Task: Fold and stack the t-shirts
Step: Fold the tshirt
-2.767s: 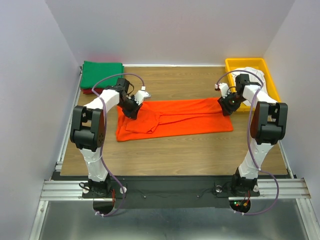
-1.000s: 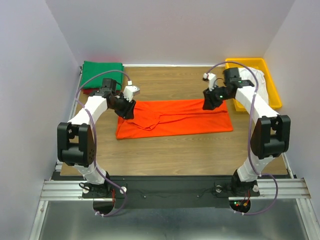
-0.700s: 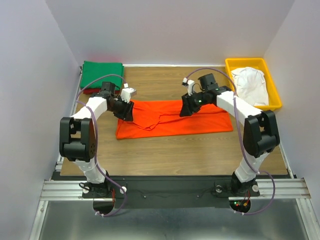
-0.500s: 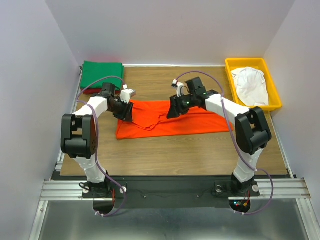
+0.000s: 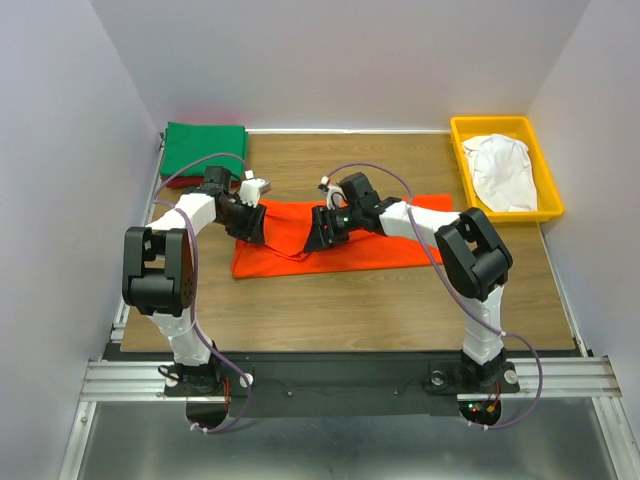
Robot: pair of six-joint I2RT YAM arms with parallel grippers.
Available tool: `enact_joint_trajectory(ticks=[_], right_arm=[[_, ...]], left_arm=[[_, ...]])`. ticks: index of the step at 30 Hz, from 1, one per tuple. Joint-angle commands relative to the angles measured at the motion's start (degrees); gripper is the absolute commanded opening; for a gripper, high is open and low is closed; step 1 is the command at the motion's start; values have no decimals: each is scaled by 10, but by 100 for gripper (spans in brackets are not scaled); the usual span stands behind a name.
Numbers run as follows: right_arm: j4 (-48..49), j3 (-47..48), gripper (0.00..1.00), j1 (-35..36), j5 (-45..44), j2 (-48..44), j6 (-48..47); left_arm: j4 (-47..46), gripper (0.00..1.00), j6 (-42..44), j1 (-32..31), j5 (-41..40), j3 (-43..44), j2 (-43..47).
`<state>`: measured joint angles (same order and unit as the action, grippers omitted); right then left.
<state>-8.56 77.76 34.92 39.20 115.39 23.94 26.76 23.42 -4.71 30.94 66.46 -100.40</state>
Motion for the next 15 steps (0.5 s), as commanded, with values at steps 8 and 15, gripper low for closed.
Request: enact_joint_trajectory(ticks=[8, 15], right_arm=[[54, 21, 61, 27, -1, 50, 44], [59, 31, 47, 26, 13, 66, 58]], left_arm=[[-1, 51, -7, 4, 11, 12, -22], [-5, 47, -1, 4, 11, 18, -37]])
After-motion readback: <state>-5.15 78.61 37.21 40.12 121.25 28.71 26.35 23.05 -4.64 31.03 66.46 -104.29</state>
